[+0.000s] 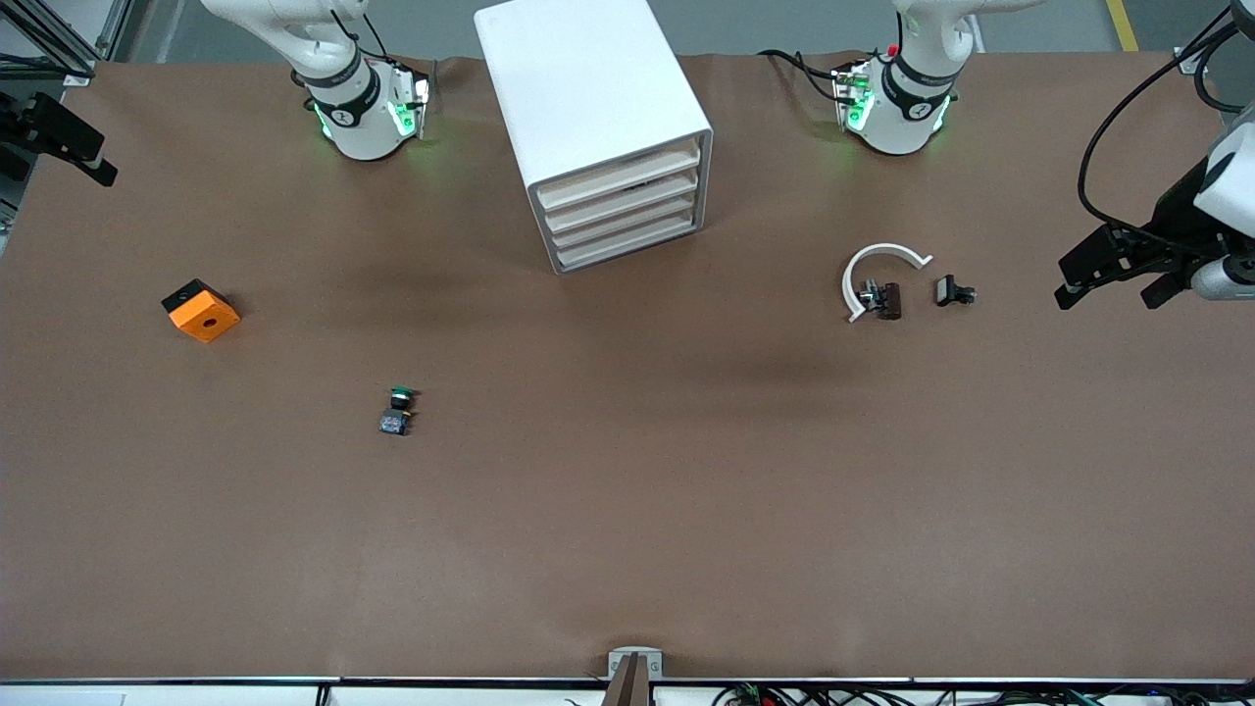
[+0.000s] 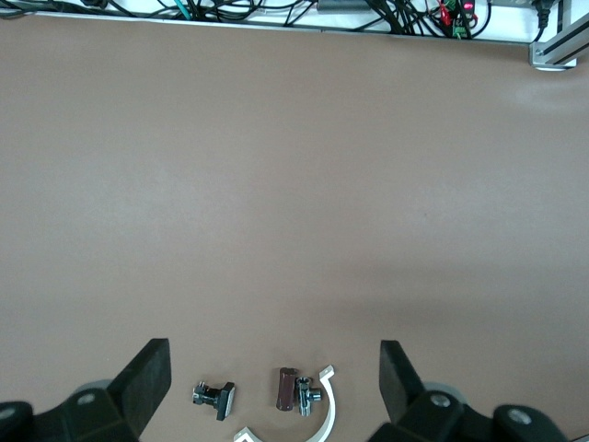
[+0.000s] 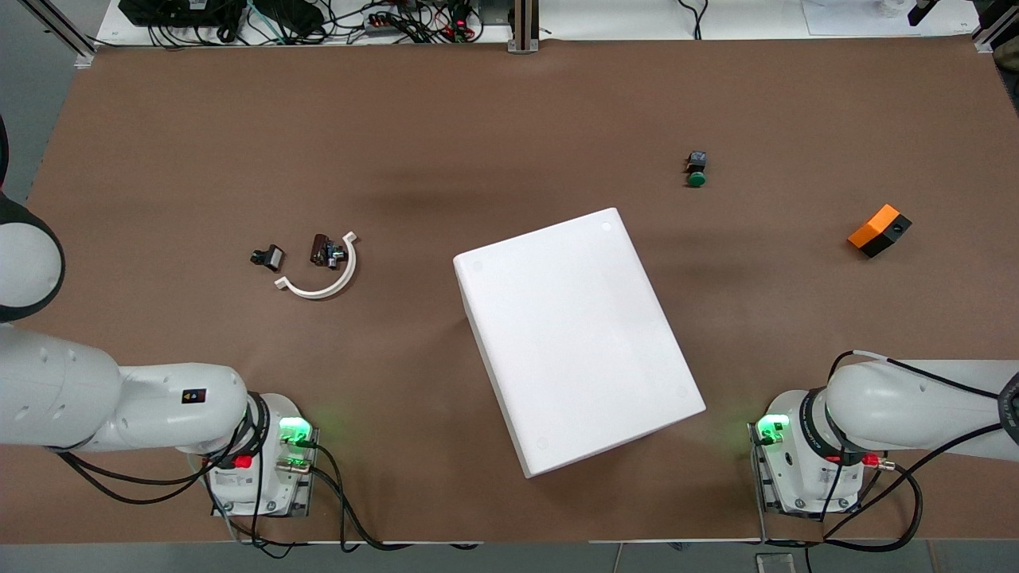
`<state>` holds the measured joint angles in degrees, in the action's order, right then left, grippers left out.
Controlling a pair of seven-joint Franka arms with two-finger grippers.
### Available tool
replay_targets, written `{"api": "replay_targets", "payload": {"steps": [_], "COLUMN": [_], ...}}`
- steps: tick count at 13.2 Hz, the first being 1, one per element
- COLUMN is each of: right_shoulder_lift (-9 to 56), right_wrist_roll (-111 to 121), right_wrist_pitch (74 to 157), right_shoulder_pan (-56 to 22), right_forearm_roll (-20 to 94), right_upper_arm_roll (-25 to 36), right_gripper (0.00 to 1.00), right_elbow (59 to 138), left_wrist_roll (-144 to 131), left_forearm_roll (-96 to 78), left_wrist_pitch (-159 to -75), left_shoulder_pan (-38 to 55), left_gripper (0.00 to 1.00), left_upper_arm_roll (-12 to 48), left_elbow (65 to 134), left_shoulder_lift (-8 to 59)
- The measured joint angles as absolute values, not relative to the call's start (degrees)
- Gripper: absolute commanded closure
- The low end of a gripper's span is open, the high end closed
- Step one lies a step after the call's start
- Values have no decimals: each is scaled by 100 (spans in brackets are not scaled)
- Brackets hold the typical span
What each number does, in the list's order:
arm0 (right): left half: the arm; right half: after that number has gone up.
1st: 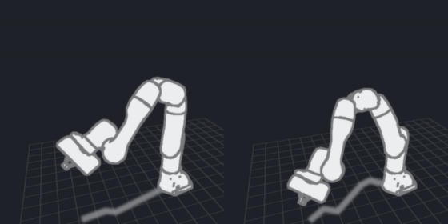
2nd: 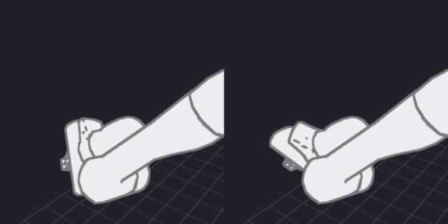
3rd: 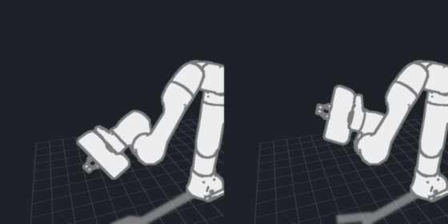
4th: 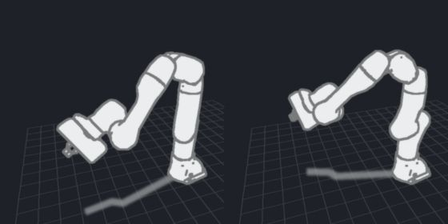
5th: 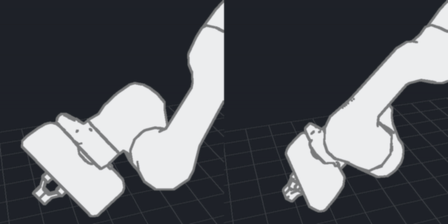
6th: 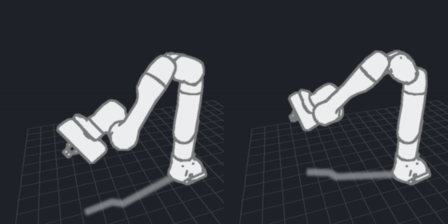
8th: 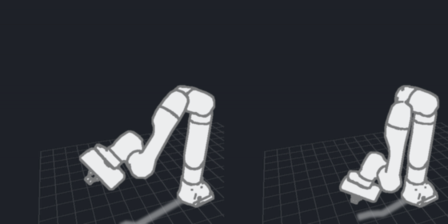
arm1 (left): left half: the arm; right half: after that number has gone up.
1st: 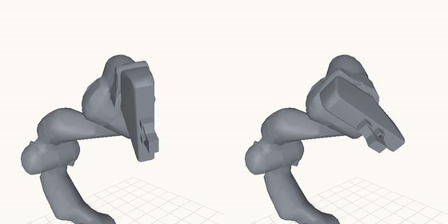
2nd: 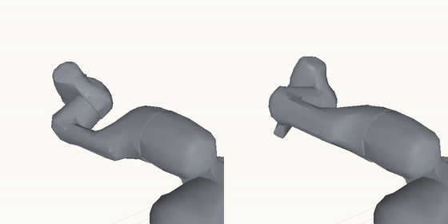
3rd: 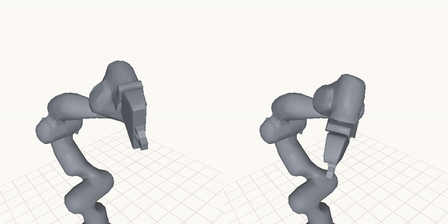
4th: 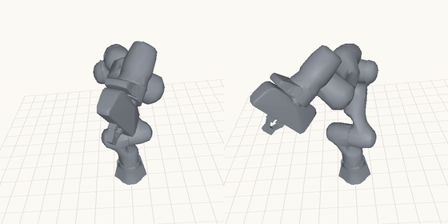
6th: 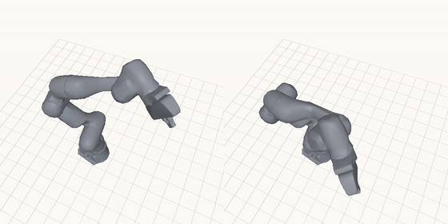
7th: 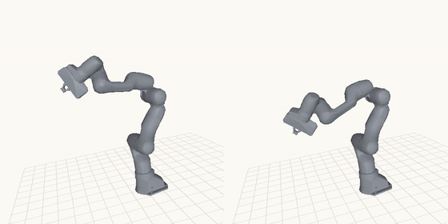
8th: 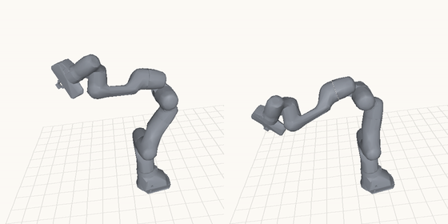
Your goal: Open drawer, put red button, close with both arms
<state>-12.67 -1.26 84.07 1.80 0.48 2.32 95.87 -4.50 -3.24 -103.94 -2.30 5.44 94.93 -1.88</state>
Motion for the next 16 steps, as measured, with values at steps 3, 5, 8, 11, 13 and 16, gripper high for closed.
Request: {"api": "replay_targets", "payload": {"steps": [3,5,8,11,13,16], "right_shoulder_lift": [-1267,-1267,-1267,-1267,-1267,-1267], "right_wrist_roll": [-126,-126,-126,-126,-126,-126], "right_wrist_pitch": [8407,8407,8407,8407,8407,8407], "right_shoulder_pan": [180,180,180,180,180,180], "right_forearm_roll": [48,48,48,48,48,48], "right_upper_arm_roll": [232,232,232,232,232,236], "right_gripper": [0,0,0,0,0,0], "right_elbow": [9587,9587,9587,9587,9587,9587], "left_wrist_roll": [-450,-450,-448,-441,-441,-441], "left_forearm_roll": [-320,-320,-320,-320,-320,-320], "left_wrist_pitch": [-10354,-10051,-9661,-9476,-9461,-9454], "left_shoulder_pan": [-136,-134,-131,-123,-96,-95], "left_gripper": [0,0,0,0,0,0], "left_upper_arm_roll": [359,348,347,348,351,352], "left_elbow": [9451,9328,9103,9047,9047,9045], "left_shoulder_lift": [-187,-189,-203,-207,-206,-206]}}
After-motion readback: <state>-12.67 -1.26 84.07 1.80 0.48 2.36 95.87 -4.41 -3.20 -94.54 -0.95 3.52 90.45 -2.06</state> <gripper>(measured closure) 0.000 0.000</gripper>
